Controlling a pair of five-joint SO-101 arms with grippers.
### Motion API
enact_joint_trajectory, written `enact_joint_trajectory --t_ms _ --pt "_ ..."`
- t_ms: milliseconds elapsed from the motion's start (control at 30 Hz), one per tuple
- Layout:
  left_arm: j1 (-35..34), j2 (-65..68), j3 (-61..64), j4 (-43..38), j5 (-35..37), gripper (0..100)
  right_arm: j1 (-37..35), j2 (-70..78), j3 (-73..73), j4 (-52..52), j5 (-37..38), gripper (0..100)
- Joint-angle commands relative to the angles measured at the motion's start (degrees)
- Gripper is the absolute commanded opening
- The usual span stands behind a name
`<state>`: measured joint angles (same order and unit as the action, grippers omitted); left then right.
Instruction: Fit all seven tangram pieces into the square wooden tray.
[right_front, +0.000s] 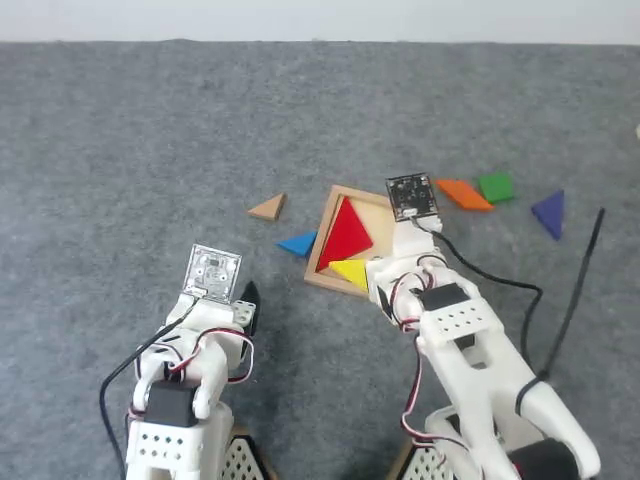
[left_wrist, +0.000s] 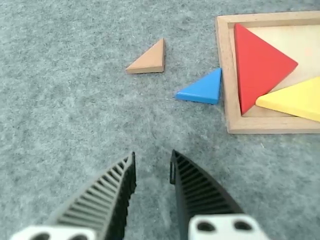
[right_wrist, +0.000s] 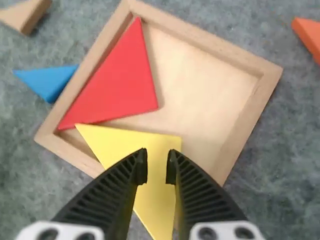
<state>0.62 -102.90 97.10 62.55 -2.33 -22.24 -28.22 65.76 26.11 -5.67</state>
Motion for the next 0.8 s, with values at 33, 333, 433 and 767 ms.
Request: enact_joint_trajectory --t_ms 33,333,433,767 --pt "0.35 -0.79 -0.66 0.18 0.44 11 -1.01 4.00 -1.85 -0.57 3.25 7.6" --pt "0.35 -0.79 -0.66 0.18 0.44 11 -2.86 17.89 -17.05 9.98 7.91 7.6" --pt "0.35 -0.79 -0.66 0.18 0.44 11 -2.95 22.64 -21.63 10.86 10.11 7.6" --pt "0.35 -0.79 -0.66 0.18 0.44 11 -2.77 31.78 -32.53 12.44 14.95 7.6"
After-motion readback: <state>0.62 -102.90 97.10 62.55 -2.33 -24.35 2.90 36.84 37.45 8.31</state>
